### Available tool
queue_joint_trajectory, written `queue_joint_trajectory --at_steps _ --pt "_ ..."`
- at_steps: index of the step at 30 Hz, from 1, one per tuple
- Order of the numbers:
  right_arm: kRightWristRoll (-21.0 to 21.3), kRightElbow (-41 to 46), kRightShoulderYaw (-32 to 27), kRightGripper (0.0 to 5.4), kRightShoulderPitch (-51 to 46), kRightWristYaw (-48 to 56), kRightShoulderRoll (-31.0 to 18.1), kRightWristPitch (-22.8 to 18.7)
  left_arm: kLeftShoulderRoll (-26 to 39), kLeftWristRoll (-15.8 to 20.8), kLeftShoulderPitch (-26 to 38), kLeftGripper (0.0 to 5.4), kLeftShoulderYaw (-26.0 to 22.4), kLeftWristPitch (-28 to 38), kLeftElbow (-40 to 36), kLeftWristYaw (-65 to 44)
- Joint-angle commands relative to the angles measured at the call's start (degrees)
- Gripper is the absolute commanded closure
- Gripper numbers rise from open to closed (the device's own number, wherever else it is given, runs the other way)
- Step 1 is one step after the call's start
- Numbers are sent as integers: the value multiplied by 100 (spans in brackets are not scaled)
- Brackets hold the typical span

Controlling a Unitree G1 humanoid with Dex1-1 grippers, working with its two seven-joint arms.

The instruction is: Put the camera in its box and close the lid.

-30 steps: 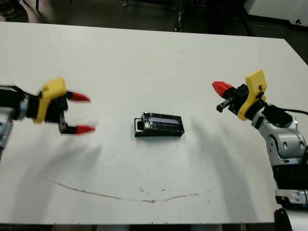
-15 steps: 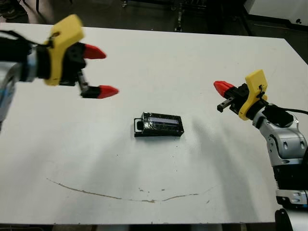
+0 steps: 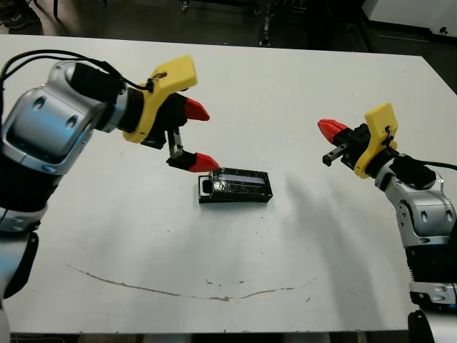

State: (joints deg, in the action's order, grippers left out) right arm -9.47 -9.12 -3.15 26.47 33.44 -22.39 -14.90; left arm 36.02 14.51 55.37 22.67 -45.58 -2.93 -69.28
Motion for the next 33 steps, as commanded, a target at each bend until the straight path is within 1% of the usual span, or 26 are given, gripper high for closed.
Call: queue_joint_trajectory --at_steps 1,2,5,8,10,15,21,25,28,31,33 --pt "-19 -56 -4 540 -113 -6 -30 7 -59 -211 218 1 166 322 205 -91" --pt "-22 -51 -5 540 -119 -15 -21 2 -88 -247 262 1 196 282 266 -82" --pt "-33 -9 -14 540 -139 -52 -2 -63 -148 -516 335 1 329 662 434 -85" --pt "2 25 -2 540 -159 -91 -4 -75 -250 -677 361 1 391 920 671 -112" --pt "12 39 2 540 -171 -98 -3 -65 -316 -758 407 1 456 972 838 -178" --pt "-33 48 -8 540 -190 -80 5 -60 -438 -1169 419 1 646 1918 1270 -289" --pt "-11 147 10 540 -228 -124 5 -99 -679 -1573 443 1 798 2661 1836 -468" --pt "-29 137 1 540 -242 -111 12 -47 -798 -1660 433 1 785 2765 1966 -645" --pt "-48 126 -10 540 -250 -100 20 -24 -849 -1747 418 1 793 2667 1952 -700" --pt "-57 168 -15 540 -261 -139 31 -115 -897 -1765 403 1 815 2290 1936 -828" --pt "-52 195 -9 540 -267 -155 33 -133 -934 -1729 430 1 833 1745 1906 -925"
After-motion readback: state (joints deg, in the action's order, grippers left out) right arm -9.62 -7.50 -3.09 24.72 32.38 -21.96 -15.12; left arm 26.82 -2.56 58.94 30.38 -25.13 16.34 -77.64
